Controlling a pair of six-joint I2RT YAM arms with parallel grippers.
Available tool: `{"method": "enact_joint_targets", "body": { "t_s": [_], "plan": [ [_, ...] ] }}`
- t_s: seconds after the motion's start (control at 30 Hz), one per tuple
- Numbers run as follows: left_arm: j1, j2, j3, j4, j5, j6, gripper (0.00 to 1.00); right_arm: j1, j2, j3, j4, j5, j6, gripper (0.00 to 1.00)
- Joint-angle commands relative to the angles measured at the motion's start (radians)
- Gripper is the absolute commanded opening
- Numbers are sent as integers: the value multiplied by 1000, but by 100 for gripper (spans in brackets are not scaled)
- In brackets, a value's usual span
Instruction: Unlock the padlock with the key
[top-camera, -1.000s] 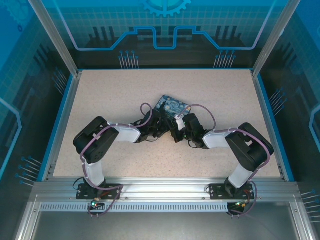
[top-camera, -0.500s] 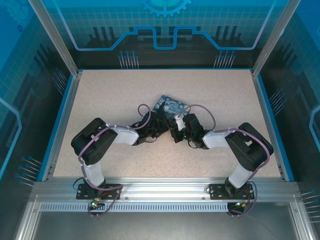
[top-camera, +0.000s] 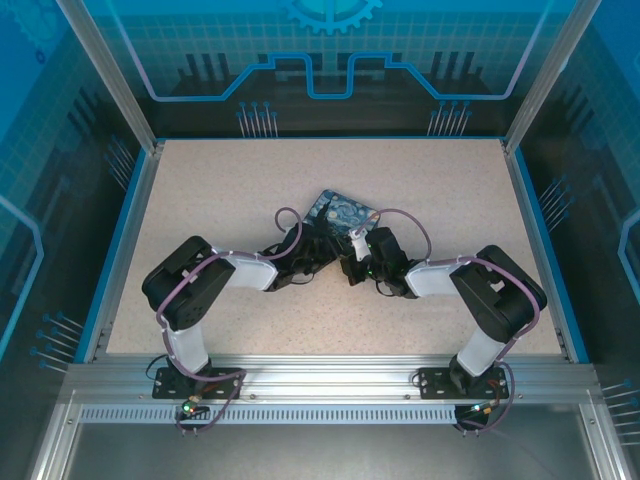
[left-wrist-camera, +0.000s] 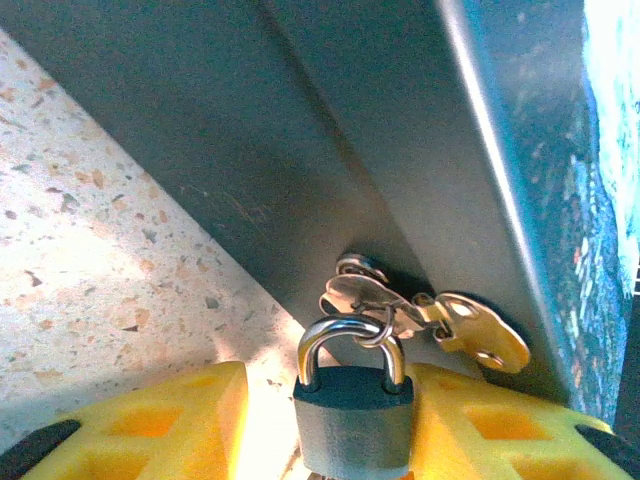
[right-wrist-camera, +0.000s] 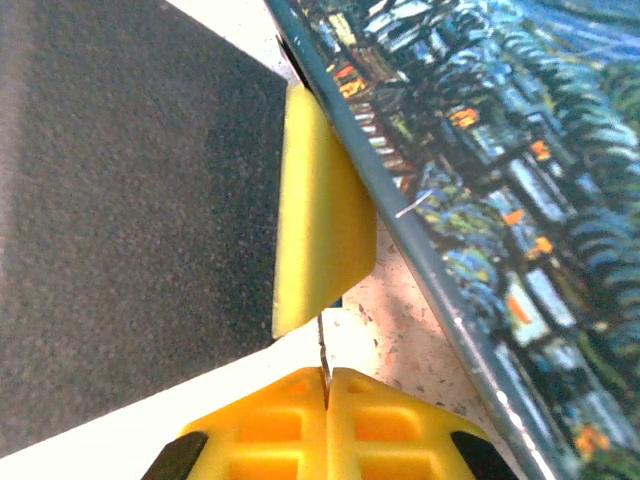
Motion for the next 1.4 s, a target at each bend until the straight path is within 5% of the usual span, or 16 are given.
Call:
{"method": "enact_joint_targets", "body": {
  "t_s": [0.0, 0.4, 1.37],
  "plan": [
    [-6, -8, 14, 47, -24, 15, 42, -3, 12, 29, 25, -18, 4, 0],
    [-25, -25, 16, 63, -20, -23, 27, -10, -8, 7, 67, -16, 16, 0],
    [-35, 21, 55, -36, -36, 12, 23, -23, -115, -30, 24, -4, 4, 0]
  ]
}}
